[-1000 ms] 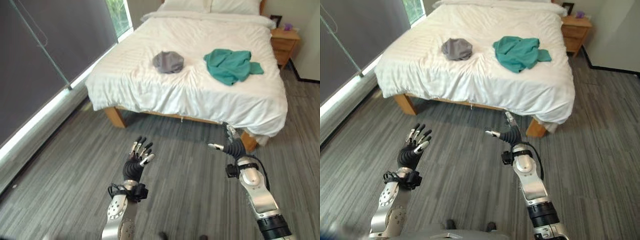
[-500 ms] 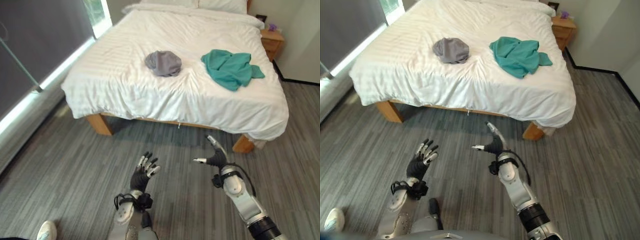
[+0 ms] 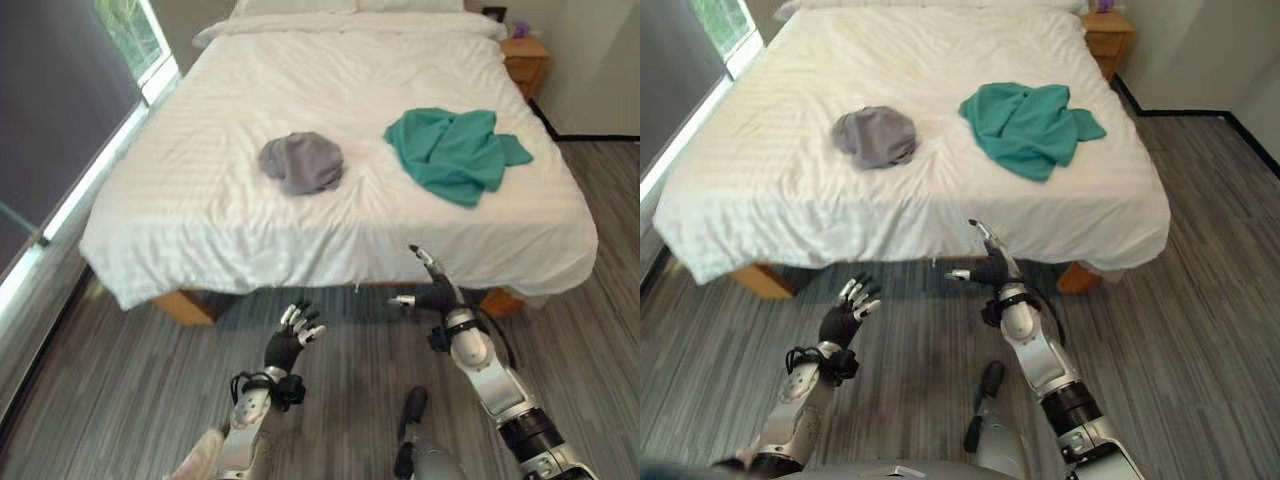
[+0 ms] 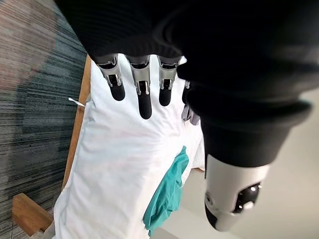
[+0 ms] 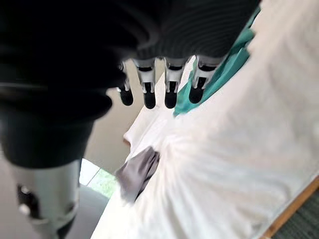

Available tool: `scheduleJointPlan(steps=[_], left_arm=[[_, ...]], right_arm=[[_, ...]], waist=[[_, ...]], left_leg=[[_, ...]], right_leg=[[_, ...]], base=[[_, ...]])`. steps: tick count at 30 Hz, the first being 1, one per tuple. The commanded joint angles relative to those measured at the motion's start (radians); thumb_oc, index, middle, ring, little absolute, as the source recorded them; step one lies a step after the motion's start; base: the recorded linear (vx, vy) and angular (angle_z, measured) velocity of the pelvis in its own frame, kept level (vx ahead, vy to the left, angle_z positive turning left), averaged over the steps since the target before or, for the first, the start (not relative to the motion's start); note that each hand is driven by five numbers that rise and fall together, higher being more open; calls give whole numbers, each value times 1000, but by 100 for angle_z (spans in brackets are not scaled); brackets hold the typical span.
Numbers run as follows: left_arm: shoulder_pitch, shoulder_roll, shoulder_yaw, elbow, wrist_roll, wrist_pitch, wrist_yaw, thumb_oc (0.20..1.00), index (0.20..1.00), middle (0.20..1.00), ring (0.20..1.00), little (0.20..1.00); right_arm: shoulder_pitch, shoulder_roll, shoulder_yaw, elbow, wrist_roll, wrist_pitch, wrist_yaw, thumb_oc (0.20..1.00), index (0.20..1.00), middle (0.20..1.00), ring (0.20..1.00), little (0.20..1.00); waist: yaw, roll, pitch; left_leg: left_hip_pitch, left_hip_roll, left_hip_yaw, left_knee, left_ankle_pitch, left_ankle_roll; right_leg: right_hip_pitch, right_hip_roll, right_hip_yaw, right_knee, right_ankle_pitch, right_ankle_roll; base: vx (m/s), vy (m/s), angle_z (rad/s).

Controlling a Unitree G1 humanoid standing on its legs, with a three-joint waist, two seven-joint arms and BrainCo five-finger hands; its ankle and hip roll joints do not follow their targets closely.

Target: Pick up bed clothes into laundry basket.

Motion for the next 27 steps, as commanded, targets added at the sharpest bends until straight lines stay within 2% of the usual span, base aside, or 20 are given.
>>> scheduleJointPlan(steps=[1, 2, 3, 5, 6, 7, 8, 10, 11, 12, 13, 14, 16, 17, 20, 21, 23, 24, 26, 27], left_arm=[[-36, 23, -26, -101, 27, -29, -43, 1000, 1000, 1000, 1000, 1000], [-24, 4, -28, -112, 31, -38, -23, 1000, 1000, 1000, 1000, 1000], [-24, 3, -30, -113, 32, -38, -22, 1000, 1000, 1000, 1000, 1000], [-34, -22, -37, -112, 26, -61, 0, 1000, 1000, 1000, 1000, 1000], [-47, -33, -44, -103, 22, -67, 0, 1000, 1000, 1000, 1000, 1000], [-52, -33, -44, -101, 23, -68, 0, 1000, 1000, 1000, 1000, 1000], [-66, -51, -51, -68, 18, -85, -3, 1000, 1000, 1000, 1000, 1000], [-60, -58, -49, -67, 15, -85, -5, 1000, 1000, 1000, 1000, 1000], [-42, -61, -54, -74, 15, -83, -9, 1000, 1000, 1000, 1000, 1000], [7, -62, -64, -97, 22, -90, -14, 1000, 1000, 1000, 1000, 1000], [46, -73, -75, -121, -9, -95, -14, 1000, 1000, 1000, 1000, 1000], [44, -69, -62, -130, -1, -89, 2, 1000, 1000, 1000, 1000, 1000], [52, -56, -66, -148, 11, -83, -10, 1000, 1000, 1000, 1000, 1000], [79, -36, -57, -163, 18, -68, -17, 1000, 1000, 1000, 1000, 1000], [77, -9, -48, -165, 17, -58, -27, 1000, 1000, 1000, 1000, 1000], [66, 28, -37, -168, 20, -60, -25, 1000, 1000, 1000, 1000, 1000], [52, 49, -36, -173, 16, -48, -30, 1000, 1000, 1000, 1000, 1000], [12, 82, -40, -175, 14, -39, -22, 1000, 1000, 1000, 1000, 1000], [-27, 98, -37, -176, 15, -37, -17, 1000, 1000, 1000, 1000, 1000], [-67, 123, -47, -150, 8, -9, -39, 1000, 1000, 1000, 1000, 1000]], right_arm=[[-9, 28, -78, -90, -40, 10, -43, 1000, 1000, 1000, 1000, 1000], [-10, 3, -123, -105, -75, 15, -115, 1000, 1000, 1000, 1000, 1000], [-9, 2, -124, -107, -75, 16, -115, 1000, 1000, 1000, 1000, 1000], [-68, -54, -133, -95, -144, -8, -208, 1000, 1000, 1000, 1000, 1000], [-113, -75, -134, -93, -157, -27, -229, 1000, 1000, 1000, 1000, 1000], [-117, -75, -136, -91, -157, -28, -230, 1000, 1000, 1000, 1000, 1000], [-232, -104, -98, -22, -182, -47, -249, 1000, 1000, 1000, 1000, 1000], [-274, -105, -82, 9, -195, -45, -264, 1000, 1000, 1000, 1000, 1000], [-308, -103, -59, 48, -213, -47, -273, 1000, 1000, 1000, 1000, 1000], [-393, -91, 15, 147, -243, -52, -264, 1000, 1000, 1000, 1000, 1000], [-415, -74, 40, 245, -248, -37, -321, 1000, 1000, 1000, 1000, 1000], [-441, -82, 53, 259, -220, -61, -290, 1000, 1000, 1000, 1000, 1000], [-450, -71, 77, 294, -225, -52, -281, 1000, 1000, 1000, 1000, 1000], [-555, -53, 89, 473, -263, -27, -308, 1000, 1000, 1000, 1000, 1000], [-655, -24, 117, 643, -259, -13, -318, 1000, 1000, 1000, 1000, 1000], [-722, -5, 140, 787, -248, -9, -342, 1000, 1000, 1000, 1000, 1000], [-781, -9, 155, 870, -242, -9, -364, 1000, 1000, 1000, 1000, 1000], [-894, -31, 186, 966, -221, -21, -395, 1000, 1000, 1000, 1000, 1000], [-951, -44, 197, 1008, -209, -31, -410, 1000, 1000, 1000, 1000, 1000], [-1008, -66, 227, 1085, -207, -23, -435, 1000, 1000, 1000, 1000, 1000]], waist=[[-16, -65, -18], [-20, -67, -22], [-20, -65, -17], [7, -80, 8], [20, -84, 20], [17, -86, 22], [44, -90, 33], [48, -89, 32], [65, -76, 31], [105, -44, 25], [131, -33, 34], [144, -34, 35], [140, -24, 31], [164, -4, 8], [178, -8, -8], [198, -19, -11], [210, -32, -4], [212, -22, 41], [215, -20, 59], [221, -33, 68]], left_leg=[[54, -67, 3, 12, -18, -20], [54, -73, 10, 179, -54, -39], [46, -63, 8, 208, -70, -40], [-63, 19, -29, 479, -53, -62], [-134, 58, -58, 618, -31, -93], [-145, 59, -62, 630, -30, -92], [-282, 120, -110, 677, -56, -93], [-294, 105, -116, 583, -48, -78], [-286, 98, -128, 483, -19, -72], [-274, 103, -175, 198, 88, -73], [-274, 102, -205, 59, 134, -73], [-258, 97, -205, 55, 153, -80], [-233, 116, -184, 14, 190, -82], [-197, 110, -158, 12, 225, -92], [-179, 100, -133, 12, 222, -89], [-188, 86, -142, 12, 223, -74], [-199, 80, -144, 12, 225, -73], [-222, 90, -157, 12, 235, -74], [-260, 101, -154, 12, 234, -74], [-330, 100, -172, 12, 225, -78]], right_leg=[[105, -48, 57, -161, 50, 10], [179, -44, 53, -161, 48, -14], [184, -41, 51, -161, 47, -15], [276, -48, 40, -161, 21, -17], [310, -45, 38, -161, -3, -32], [306, -47, 36, -161, 0, -36], [348, -39, 39, -161, -42, -45], [344, -44, 46, -161, -44, -40], [349, -35, 55, -161, -51, -35], [365, -12, 82, -161, -78, -20], [380, -19, 103, -161, -113, -7], [400, -26, 102, -161, -125, -14], [420, -13, 100, -161, -124, -14], [439, 5, 86, -161, -131, -2], [446, 13, 94, -161, -144, 4], [462, 14, 96, -161, -162, 11], [474, 13, 86, -161, -144, 17], [372, 2, 103, -39, -145, 26], [262, 11, 140, 19, -159, 18], [173, 30, 195, -91, -132, 2]], base=[[763, -133, 6], [563, -129, -7], [490, -196, -12], [296, -157, -8], [208, -100, -18], [339, -66, -29], [303, 30, -25], [254, 72, -14], [365, 259, -41], [494, 347, -58], [449, 315, -64], [300, 179, -77], [236, 116, -64], [184, 83, -6], [266, 94, 7], [257, 87, 16], [125, 48, 25], [14, 41, 42], [-166, -46, 32], [-176, -117, 14]])
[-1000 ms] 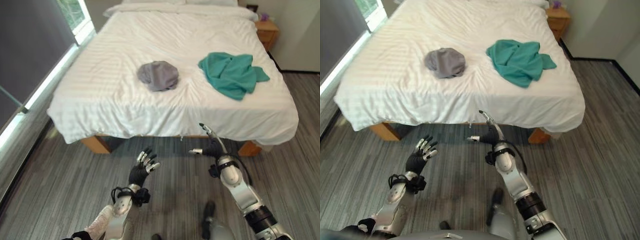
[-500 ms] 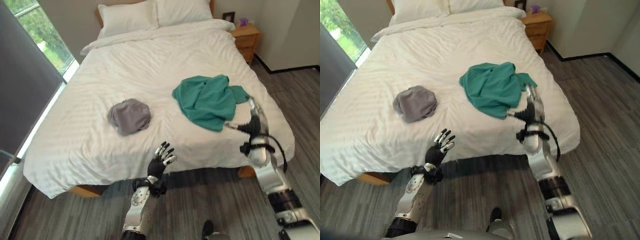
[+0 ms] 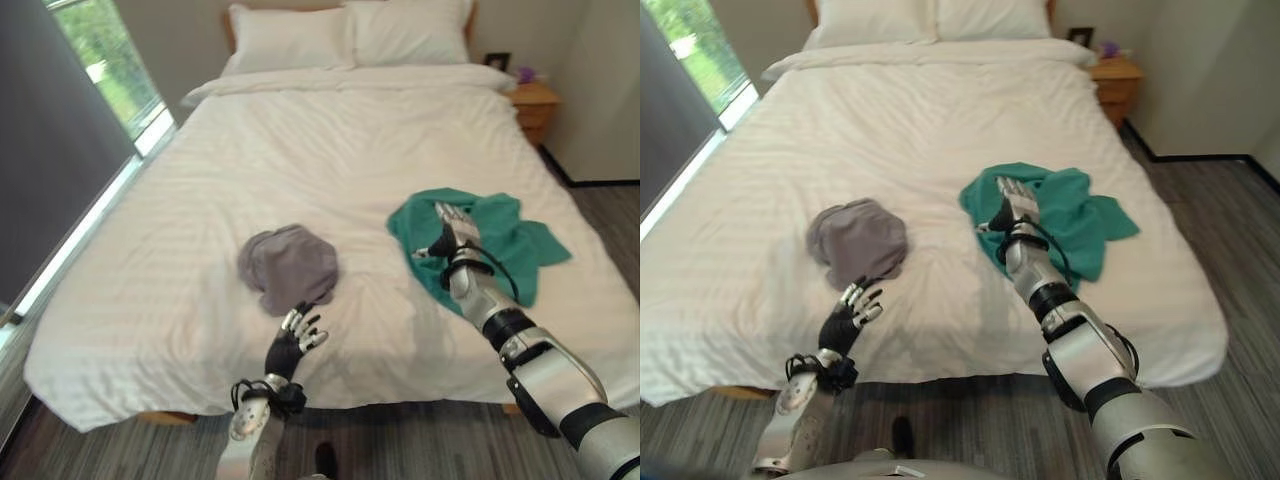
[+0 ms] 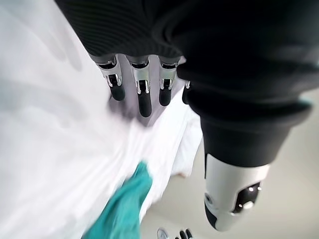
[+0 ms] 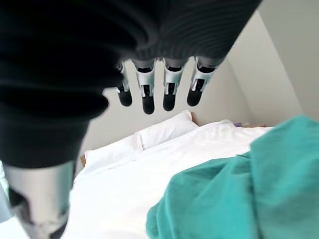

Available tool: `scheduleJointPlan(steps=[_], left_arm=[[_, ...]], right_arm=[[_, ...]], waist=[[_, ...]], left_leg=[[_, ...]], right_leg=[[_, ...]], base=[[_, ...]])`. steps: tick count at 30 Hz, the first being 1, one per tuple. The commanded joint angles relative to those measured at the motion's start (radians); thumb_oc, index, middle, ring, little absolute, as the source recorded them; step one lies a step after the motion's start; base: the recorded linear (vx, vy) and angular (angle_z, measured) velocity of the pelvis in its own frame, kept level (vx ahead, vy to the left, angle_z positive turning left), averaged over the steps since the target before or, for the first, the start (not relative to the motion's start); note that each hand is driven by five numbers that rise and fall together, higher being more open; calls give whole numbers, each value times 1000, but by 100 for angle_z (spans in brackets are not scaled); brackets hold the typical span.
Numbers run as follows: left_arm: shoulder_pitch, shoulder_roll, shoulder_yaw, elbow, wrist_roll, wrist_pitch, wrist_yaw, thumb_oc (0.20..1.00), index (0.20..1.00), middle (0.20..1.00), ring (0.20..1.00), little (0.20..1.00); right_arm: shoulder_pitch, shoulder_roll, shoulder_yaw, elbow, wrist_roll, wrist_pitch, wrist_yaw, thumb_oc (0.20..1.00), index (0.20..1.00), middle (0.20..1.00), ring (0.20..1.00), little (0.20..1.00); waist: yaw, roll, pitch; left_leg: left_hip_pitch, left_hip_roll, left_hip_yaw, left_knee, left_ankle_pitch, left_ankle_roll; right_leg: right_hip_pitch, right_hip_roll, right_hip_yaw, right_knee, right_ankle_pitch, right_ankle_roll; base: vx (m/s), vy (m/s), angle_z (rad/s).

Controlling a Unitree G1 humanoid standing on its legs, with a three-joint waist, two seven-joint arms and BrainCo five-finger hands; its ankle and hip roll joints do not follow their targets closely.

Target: Pick up bed clothes into laundry basket.

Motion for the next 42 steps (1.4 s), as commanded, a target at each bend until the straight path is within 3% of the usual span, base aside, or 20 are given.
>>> scheduleJointPlan(steps=[1, 2, 3, 8, 13, 18, 23, 34, 40, 41, 42], left_arm=[[-79, 39, -32, -62, 1, 7, -38, 1000, 1000, 1000, 1000, 1000], [-73, 33, -19, -59, -1, 9, -36, 1000, 1000, 1000, 1000, 1000], [-72, 43, -14, -79, -9, 28, -68, 1000, 1000, 1000, 1000, 1000], [-59, 31, -21, -105, -38, 24, -65, 1000, 1000, 1000, 1000, 1000], [-94, 45, -46, -129, -72, 16, -76, 1000, 1000, 1000, 1000, 1000], [-109, 61, -51, -163, -107, 6, -81, 1000, 1000, 1000, 1000, 1000], [-105, 83, -24, -167, -134, 2, -92, 1000, 1000, 1000, 1000, 1000], [-43, 118, -3, -196, -166, -1, -120, 1000, 1000, 1000, 1000, 1000], [-42, 125, 11, -182, -189, 3, -146, 1000, 1000, 1000, 1000, 1000], [-45, 128, 13, -179, -193, 7, -150, 1000, 1000, 1000, 1000, 1000], [-48, 132, 15, -176, -197, 16, -157, 1000, 1000, 1000, 1000, 1000]], right_arm=[[-204, -52, 39, 93, 17, -18, -101, 1000, 1000, 1000, 1000, 1000], [-217, -48, 62, 87, 10, -21, -88, 1000, 1000, 1000, 1000, 1000], [-257, -58, 77, 140, 13, 3, -110, 1000, 1000, 1000, 1000, 1000], [-353, -58, 188, 249, 3, 19, -109, 1000, 1000, 1000, 1000, 1000], [-410, -112, 273, 370, 6, 55, -133, 1000, 1000, 1000, 1000, 1000], [-414, -164, 351, 496, -22, 171, -169, 1000, 1000, 1000, 1000, 1000], [-421, -192, 366, 521, -33, 240, -136, 1000, 1000, 1000, 1000, 1000], [-409, -265, 359, 525, -24, 294, -41, 1000, 1000, 1000, 1000, 1000], [-375, -293, 295, 525, 33, 316, 39, 1000, 1000, 1000, 1000, 1000], [-367, -296, 273, 525, 53, 318, 54, 495, 495, 495, 495, 495], [-349, -296, 245, 525, 74, 316, 89, 200, 200, 200, 200, 200]], waist=[[26, -73, 28], [32, -74, 27], [39, -85, 14], [40, -79, 38], [33, -41, 82], [40, 6, 119], [39, 25, 128], [16, 38, 153], [8, 41, 174], [7, 41, 176], [6, 42, 179]], left_leg=[[-6, 103, 55, 13, -94, -173], [-19, 102, 63, 13, -89, -180], [-37, 85, 60, 13, -87, -184], [-99, 82, 38, 13, -67, -203], [-183, 98, 17, 13, -37, -217], [-242, 122, 23, 13, -14, -233], [-241, 139, 29, 13, -11, -241], [-193, 148, 50, 13, -19, -245], [-168, 154, 58, 13, -22, -243], [-165, 155, 58, 13, -23, -243], [-162, 154, 59, 13, -23, -242]], right_leg=[[-172, 12, 96, -249, 177, -23], [-174, -9, 79, -272, 203, -5], [-189, -13, 58, -298, 225, -15], [-247, -15, 17, -298, 237, -16], [-304, -7, -3, -298, 242, -27], [-353, -6, -23, -298, 250, -32], [-360, -2, -15, -298, 254, -37], [-323, 1, 5, -298, 248, -37], [-307, 2, 18, -298, 247, -37], [-306, 2, 20, -298, 248, -36], [-306, 2, 23, -298, 249, -36]], base=[[-89, -113, 18], [106, -32, 50], [91, -32, 80], [27, -74, 13], [-30, -77, 12], [-37, -50, 6], [-5, -6, 1], [3, -3, -5], [-2, -2, -3], [0, 0, 0], [-13, -16, -4]])
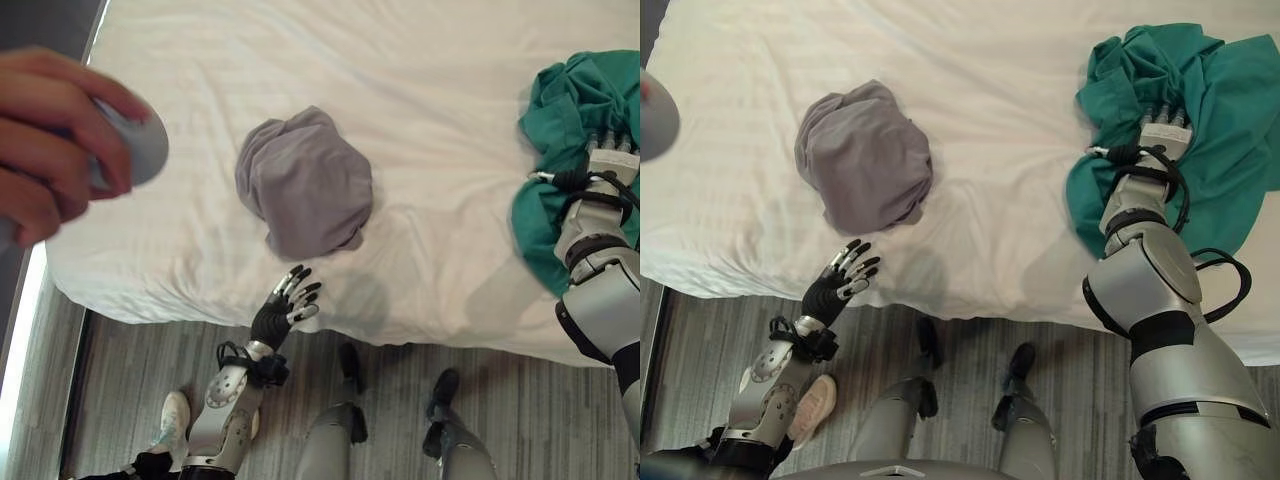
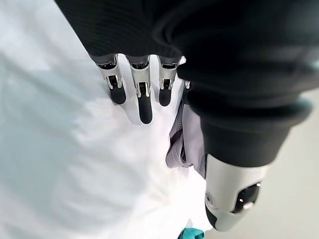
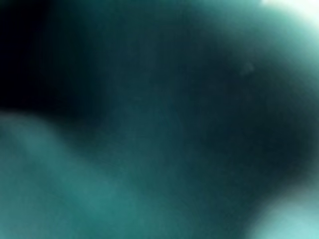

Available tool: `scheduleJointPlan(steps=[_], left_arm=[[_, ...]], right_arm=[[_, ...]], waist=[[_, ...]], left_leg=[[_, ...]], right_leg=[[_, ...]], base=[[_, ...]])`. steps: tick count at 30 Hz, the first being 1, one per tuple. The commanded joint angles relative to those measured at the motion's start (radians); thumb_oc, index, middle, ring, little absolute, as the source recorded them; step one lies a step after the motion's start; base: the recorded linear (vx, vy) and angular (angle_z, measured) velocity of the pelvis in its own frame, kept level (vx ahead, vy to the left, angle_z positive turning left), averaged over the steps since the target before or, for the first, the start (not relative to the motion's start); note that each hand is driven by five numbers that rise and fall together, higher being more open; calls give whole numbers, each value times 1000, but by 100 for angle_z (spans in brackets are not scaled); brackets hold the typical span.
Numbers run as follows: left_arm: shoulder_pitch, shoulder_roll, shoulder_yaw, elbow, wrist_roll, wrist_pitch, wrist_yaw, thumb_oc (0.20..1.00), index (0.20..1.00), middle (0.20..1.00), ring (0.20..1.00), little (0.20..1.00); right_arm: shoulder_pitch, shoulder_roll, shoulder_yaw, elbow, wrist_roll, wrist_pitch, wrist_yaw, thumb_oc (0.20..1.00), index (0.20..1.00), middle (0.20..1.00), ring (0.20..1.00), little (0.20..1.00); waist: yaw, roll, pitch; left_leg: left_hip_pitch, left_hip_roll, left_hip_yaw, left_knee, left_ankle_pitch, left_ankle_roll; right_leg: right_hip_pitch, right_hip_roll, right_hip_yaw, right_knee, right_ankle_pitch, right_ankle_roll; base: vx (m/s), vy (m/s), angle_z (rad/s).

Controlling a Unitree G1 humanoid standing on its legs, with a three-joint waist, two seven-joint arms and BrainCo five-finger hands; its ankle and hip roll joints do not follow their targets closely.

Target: Pick up bed clothes into laundry basket.

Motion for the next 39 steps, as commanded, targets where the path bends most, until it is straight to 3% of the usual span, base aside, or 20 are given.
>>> scheduleJointPlan(steps=[1, 2, 3, 9, 10, 14, 19, 22, 23, 24, 25, 28, 29, 31, 34, 36, 39], left_arm=[[-28, 12, 4, -57, -65, -32, -41, 1000, 1000, 1000, 1000, 1000], [-22, 17, 14, -47, -71, -11, -72, 1000, 1000, 1000, 1000, 1000], [-22, 23, 16, -46, -72, -11, -75, 1000, 1000, 1000, 1000, 1000], [-10, 49, 104, -95, -141, 27, -153, 1000, 1000, 1000, 1000, 1000], [-13, 62, 149, -151, -204, 60, -223, 1000, 1000, 1000, 1000, 1000], [-33, 52, 249, -173, -273, 119, -323, 1000, 1000, 1000, 1000, 1000], [-83, 76, 364, -192, -276, 122, -311, 1000, 1000, 1000, 1000, 1000], [-105, 127, 410, -192, -224, 83, -258, 1000, 1000, 1000, 1000, 1000], [-109, 217, 447, -190, -67, -12, -99, 1000, 1000, 1000, 1000, 1000], [-117, 251, 450, -177, 12, -36, -18, 1000, 1000, 1000, 1000, 1000], [-85, 268, 423, -197, 178, -69, 96, 1000, 1000, 1000, 1000, 1000], [-83, 341, 407, -190, 469, -73, 273, 1000, 1000, 1000, 1000, 1000], [-121, 392, 395, -137, 608, -45, 330, 1000, 1000, 1000, 1000, 1000], [-144, 422, 373, -101, 672, -33, 357, 1000, 1000, 1000, 1000, 1000], [-184, 467, 345, 26, 865, -3, 463, 1000, 1000, 1000, 1000, 1000], [-188, 487, 326, 75, 902, -3, 496, 1000, 1000, 1000, 1000, 1000], [-167, 543, 308, 262, 979, -17, 597, 1000, 1000, 1000, 1000, 1000]], right_arm=[[-57, -54, 52, 74, 92, 75, 111, 200, 200, 200, 200, 200], [-29, -39, -28, 74, 127, 104, 185, 200, 200, 200, 200, 200], [-27, -37, -34, 74, 126, 106, 186, 200, 200, 200, 200, 200], [38, 3, -96, 74, 139, 25, 216, 200, 200, 200, 200, 200], [58, 6, -106, 58, 134, -1, 219, 200, 200, 200, 200, 200], [82, 0, -124, -14, 128, -16, 235, 200, 200, 200, 200, 200], [44, -38, -125, -172, 119, -9, 298, 200, 200, 200, 200, 200], [12, -79, -130, -288, 126, -2, 340, 200, 200, 200, 200, 200], [-2, -144, -165, -467, 138, 9, 390, 200, 200, 200, 200, 200], [18, -192, -202, -591, 141, 22, 417, 200, 200, 200, 200, 200], [76, -262, -281, -742, 148, 41, 439, 200, 200, 200, 200, 200], [313, -384, -519, -1118, 141, 87, 503, 200, 200, 200, 200, 200], [533, -427, -716, -1335, 136, 106, 567, 200, 200, 200, 200, 200], [658, -431, -833, -1446, 138, 118, 603, 200, 200, 200, 200, 200], [981, -391, -1088, -1687, 180, 109, 654, 200, 200, 200, 200, 200], [1060, -366, -1134, -1734, 204, 98, 656, 200, 200, 200, 200, 200], [1266, -312, -1238, -1875, 287, 65, 706, 200, 200, 200, 200, 200]], waist=[[-20, 26, 49], [-17, 33, 49], [-17, 28, 50], [-15, 32, 37], [-11, 26, 30], [-19, 6, -9], [-48, -25, -42], [-65, -39, -60], [-91, -51, -80], [-100, -56, -90], [-109, -65, -103], [-135, -78, -135], [-154, -89, -164], [-156, -99, -181], [-207, -109, -236], [-218, -113, -251], [-275, -119, -292]], left_leg=[[119, 150, 16, 13, -65, -259], [122, 152, 15, 13, -64, -258], [124, 153, 15, 13, -65, -259], [180, 166, 31, 13, -75, -260], [214, 168, 40, 13, -85, -259], [277, 161, 63, 13, -110, -254], [348, 148, 94, 13, -141, -243], [372, 140, 109, 13, -148, -237], [393, 133, 123, 13, -148, -231], [401, 131, 129, 13, -151, -229], [413, 129, 134, 13, -160, -226], [428, 125, 142, 13, -166, -217], [433, 122, 149, 13, -168, -214], [429, 120, 151, 13, -167, -212], [439, 120, 165, 13, -175, -210], [439, 119, 173, 13, -176, -208], [441, 119, 215, 13, -182, -206]], right_leg=[[77, -13, 10, -150, 78, 12], [83, -11, 12, -150, 75, 12], [85, -11, 11, -150, 74, 12], [139, -8, 19, -150, 58, 15], [167, -9, 20, -150, 50, 19], [210, -11, 23, -150, 44, 22], [240, -17, 46, -150, 48, 34], [249, -20, 59, -150, 53, 40], [259, -18, 71, -150, 68, 40], [264, -19, 76, -150, 71, 42], [272, -20, 79, -150, 72, 46], [281, -19, 94, -150, 80, 52], [280, -18, 102, -150, 84, 52], [274, -19, 107, -150, 88, 52], [273, -15, 126, -150, 85, 54], [267, -14, 135, -150, 86, 55], [231, -9, 184, -150, 94, 58]], base=[[-2, -23, -5], [3, -19, -5], [18, -20, -4], [40, -2, -2], [31, 16, -3], [38, 41, -7], [6, 64, -13], [-6, 83, -19], [-13, 94, -20], [13, 124, -8], [48, 81, -16], [52, 57, -18], [56, 69, -14], [35, 39, -18], [105, 53, -18], [31, 35, -24], [46, 57, -42]])
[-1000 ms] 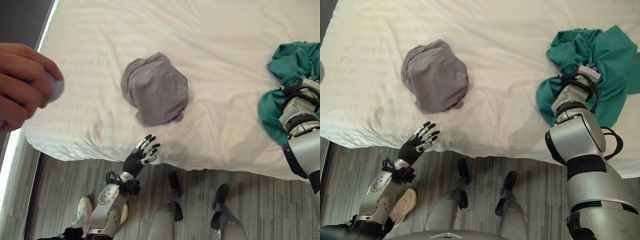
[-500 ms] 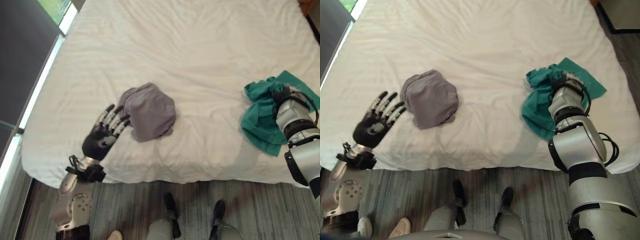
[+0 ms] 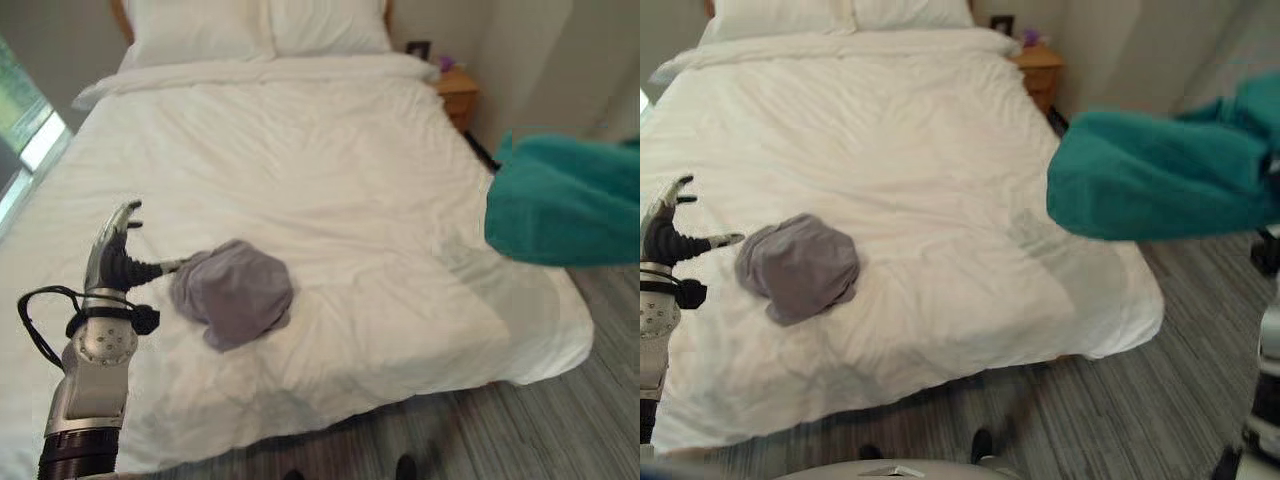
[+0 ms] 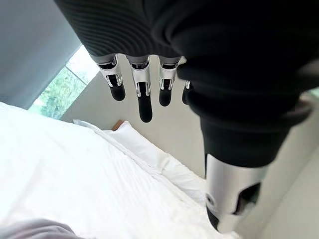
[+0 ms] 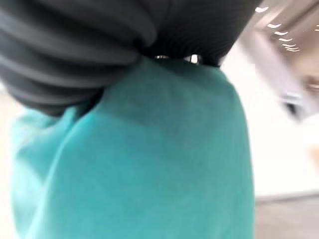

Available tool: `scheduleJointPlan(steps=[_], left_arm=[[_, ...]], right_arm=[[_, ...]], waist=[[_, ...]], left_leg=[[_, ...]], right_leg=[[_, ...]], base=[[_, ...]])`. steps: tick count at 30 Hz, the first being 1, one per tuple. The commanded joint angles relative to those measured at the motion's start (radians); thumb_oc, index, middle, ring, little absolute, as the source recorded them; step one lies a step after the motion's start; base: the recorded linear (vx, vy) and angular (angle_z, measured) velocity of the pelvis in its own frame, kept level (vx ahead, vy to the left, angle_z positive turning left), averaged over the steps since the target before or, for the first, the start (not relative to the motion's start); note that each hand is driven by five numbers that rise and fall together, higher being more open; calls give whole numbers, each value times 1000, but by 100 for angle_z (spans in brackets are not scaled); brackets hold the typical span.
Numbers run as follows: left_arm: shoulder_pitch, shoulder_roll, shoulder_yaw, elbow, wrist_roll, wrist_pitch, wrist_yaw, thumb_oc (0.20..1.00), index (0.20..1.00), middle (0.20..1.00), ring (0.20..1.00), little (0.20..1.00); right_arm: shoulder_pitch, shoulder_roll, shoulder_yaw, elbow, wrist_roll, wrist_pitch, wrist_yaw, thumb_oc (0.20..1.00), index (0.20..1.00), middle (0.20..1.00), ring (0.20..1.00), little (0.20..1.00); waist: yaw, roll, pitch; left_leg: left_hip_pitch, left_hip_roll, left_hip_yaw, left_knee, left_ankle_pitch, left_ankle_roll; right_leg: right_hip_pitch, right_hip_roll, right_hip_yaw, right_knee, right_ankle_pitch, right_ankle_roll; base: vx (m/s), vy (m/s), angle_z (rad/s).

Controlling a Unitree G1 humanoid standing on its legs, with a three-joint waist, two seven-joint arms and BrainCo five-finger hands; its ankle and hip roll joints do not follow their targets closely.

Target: Pick up bed clothes into laundry basket.

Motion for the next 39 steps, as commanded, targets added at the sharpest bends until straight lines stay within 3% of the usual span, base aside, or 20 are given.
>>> scheduleJointPlan(steps=[1, 5, 8, 16, 19, 20, 21, 22, 23, 24, 26, 29, 31, 32, 33, 34, 35, 36, 37, 39], left_arm=[[-54, 104, -8, 117, 102, -41, 146, 1000, 1000, 1000, 1000, 1000], [-84, 130, -96, 342, 131, -40, 220, 1000, 1000, 1000, 1000, 1000], [-209, 119, -292, 682, 153, -50, 317, 1000, 1000, 1000, 1000, 1000], [-477, 86, -562, 1051, 95, -112, 526, 1000, 1000, 1000, 1000, 1000], [-541, 31, -649, 1164, 84, -58, 518, 1000, 1000, 1000, 1000, 1000], [-544, 30, -651, 1166, 84, -59, 518, 614, 614, 614, 614, 614], [-538, -2, -675, 1182, 97, -48, 500, 360, 360, 360, 360, 360], [-529, -36, -694, 1200, 111, -36, 484, 200, 200, 200, 200, 200], [-529, -36, -694, 1201, 111, -36, 484, 200, 200, 200, 200, 200], [-453, -169, -703, 1213, 148, -16, 425, 200, 200, 200, 200, 200], [-431, -198, -698, 1211, 155, -17, 416, 200, 200, 200, 200, 200], [-346, -261, -662, 1181, 150, -52, 396, 200, 200, 200, 200, 200], [-303, -276, -610, 1137, 109, -102, 372, 200, 200, 200, 200, 200], [-238, -291, -530, 1000, 33, -184, 298, 200, 200, 200, 200, 200], [-236, -289, -530, 997, 32, -183, 297, 200, 200, 200, 200, 200], [-208, -292, -492, 895, -6, -202, 261, 200, 200, 200, 200, 200], [-107, -296, -397, 563, -94, -236, 178, 200, 200, 200, 200, 200], [-104, -294, -396, 557, -96, -233, 176, 200, 200, 200, 200, 200], [-51, -290, -334, 303, -137, -218, 128, 200, 200, 200, 200, 200], [-34, -295, -258, 9, -189, -151, 67, 200, 200, 200, 200, 200]], right_arm=[[24, -17, -76, -139, 96, -69, 33, 200, 200, 200, 200, 200], [87, 3, -117, -159, 155, -78, 47, 200, 200, 200, 200, 200], [122, -15, -131, -139, 190, -89, 43, 200, 200, 200, 200, 200], [129, -54, -98, -157, 239, -115, -8, 200, 200, 200, 200, 200], [103, -18, -48, -166, 225, -124, -39, 200, 200, 200, 200, 200], [104, -18, -50, -167, 225, -124, -39, 200, 200, 200, 200, 200], [103, -7, -46, -171, 228, -126, -39, 200, 200, 200, 200, 200], [106, -3, -50, -173, 227, -123, -36, 200, 200, 200, 200, 200], [106, -3, -50, -173, 227, -123, -36, 200, 200, 200, 200, 200], [127, 22, -61, -181, 225, -113, -18, 200, 200, 200, 200, 200], [138, 34, -65, -184, 225, -109, -14, 200, 200, 200, 200, 200], [172, 85, -75, -190, 216, -100, 0, 200, 200, 200, 200, 200], [190, 117, -75, -200, 211, -101, -1, 200, 200, 200, 200, 200], [211, 153, -85, -211, 196, -109, -10, 200, 200, 200, 200, 200], [210, 154, -84, -212, 196, -109, -10, 200, 200, 200, 200, 200], [215, 164, -90, -215, 195, -111, -17, 200, 200, 200, 200, 200], [242, 197, -113, -216, 189, -125, -27, 200, 200, 200, 200, 200], [242, 197, -112, -216, 189, -125, -27, 200, 200, 200, 200, 200], [267, 215, -132, -223, 184, -134, -31, 200, 200, 200, 200, 200], [314, 241, -149, -237, 186, -153, -39, 200, 200, 200, 200, 200]], waist=[[-21, -20, -40], [-68, -17, -66], [-110, -19, -90], [-138, -47, -61], [-133, -80, -35], [-133, -80, -36], [-133, -85, -30], [-130, -88, -26], [-130, -88, -26], [-120, -90, -15], [-115, -89, -13], [-97, -80, -19], [-83, -76, -26], [-60, -67, -39], [-60, -69, -40], [-52, -66, -42], [-36, -60, -47], [-36, -61, -48], [-31, -58, -48], [-31, -58, -46]], left_leg=[[100, 94, 29, 20, -56, -96], [85, 91, 43, 20, -59, -93], [44, 86, 45, 20, -60, -88], [-173, 82, 25, 20, -11, -85], [-252, 86, 5, 20, 6, -78], [-252, 86, 4, 20, 6, -78], [-253, 87, 0, 20, 5, -79], [-250, 87, -3, 20, 4, -80], [-250, 87, -3, 20, 4, -80], [-213, 84, -7, 20, -8, -77], [-204, 83, -7, 20, -7, -75], [-144, 78, -4, 20, -22, -69], [-109, 72, 0, 20, -32, -64], [-67, 64, -2, 20, -47, -56], [-69, 63, -1, 20, -42, -55], [-57, 60, 0, 20, -45, -53], [-25, 48, -3, 20, -52, -46], [-27, 48, -2, 20, -48, -45], [-10, 39, -1, 20, -51, -40], [0, 32, 5, 20, -48, -35]], right_leg=[[-65, -47, 10, 12, 35, 52], [-103, -47, 40, 12, 44, 54], [-158, -45, 66, 12, 53, 57], [-355, -29, 83, 12, 90, 61], [-422, -26, 71, 12, 104, 57], [-422, -27, 71, 12, 104, 57], [-425, -30, 70, 12, 105, 58], [-420, -34, 66, 12, 103, 58], [-419, -34, 66, 12, 103, 58], [-384, -51, 53, 12, 96, 59], [-373, -54, 51, 12, 99, 58], [-319, -64, 42, 12, 92, 60], [-287, -73, 35, 12, 89, 62], [-241, -88, 20, 12, 78, 70], [-244, -88, 21, 12, 82, 68], [-231, -97, 14, 12, 82, 71], [-191, -111, -6, 12, 78, 82], [-194, -111, -4, 12, 82, 80], [-173, -117, -16, 12, 77, 90], [-155, -127, -31, 12, 78, 103]], base=[[42, 42, -36], [17, 43, -29], [-25, 26, -13], [-154, 8, -3], [-165, -67, -3], [-35, -39, 0], [-4, -30, 2], [-4, -31, 2], [39, -29, 7], [44, -13, 3], [30, -12, 7], [82, 18, 8], [86, 57, 6], [56, 69, 9], [53, 102, 11], [2, 156, 6], [4, 157, 10], [12, 207, 10], [-13, 135, 22], [-44, 164, 22]])
